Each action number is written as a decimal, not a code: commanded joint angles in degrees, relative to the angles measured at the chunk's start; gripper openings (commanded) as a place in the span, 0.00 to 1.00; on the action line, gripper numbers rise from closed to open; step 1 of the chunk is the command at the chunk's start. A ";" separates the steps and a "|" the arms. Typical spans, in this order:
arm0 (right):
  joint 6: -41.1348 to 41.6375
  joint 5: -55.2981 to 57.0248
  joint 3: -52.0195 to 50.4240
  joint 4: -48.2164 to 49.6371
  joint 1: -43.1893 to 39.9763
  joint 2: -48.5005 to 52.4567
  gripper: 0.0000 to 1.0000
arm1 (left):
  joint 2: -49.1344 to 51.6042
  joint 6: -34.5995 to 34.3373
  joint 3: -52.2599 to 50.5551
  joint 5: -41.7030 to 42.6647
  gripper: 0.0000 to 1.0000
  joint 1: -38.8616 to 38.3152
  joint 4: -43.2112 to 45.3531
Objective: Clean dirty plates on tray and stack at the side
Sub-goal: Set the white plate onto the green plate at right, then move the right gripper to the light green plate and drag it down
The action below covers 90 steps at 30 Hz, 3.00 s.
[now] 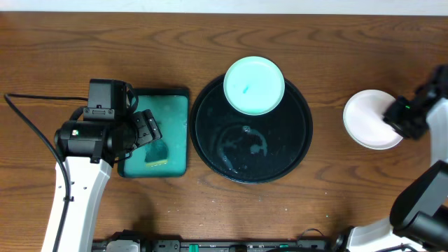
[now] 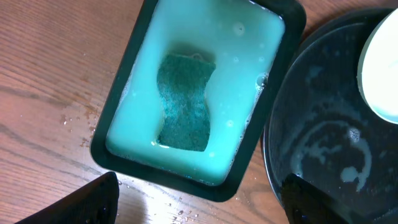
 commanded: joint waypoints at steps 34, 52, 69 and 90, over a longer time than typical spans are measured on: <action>-5.25 0.87 0.13 19.82 40.11 11.93 0.01 | -0.09 -0.07 1.18 -0.15 0.84 0.13 -0.17; -16.46 -1.51 -6.38 22.03 40.11 11.06 0.56 | -0.09 -0.07 1.18 -0.15 0.84 0.13 -0.17; 10.47 -12.13 -7.74 -1.44 41.40 11.37 0.01 | -0.09 -1.68 1.18 0.66 0.97 0.13 3.45; 11.87 -12.74 -8.02 6.12 44.11 5.09 0.11 | 16.20 -1.14 -12.81 -1.90 0.55 0.13 14.51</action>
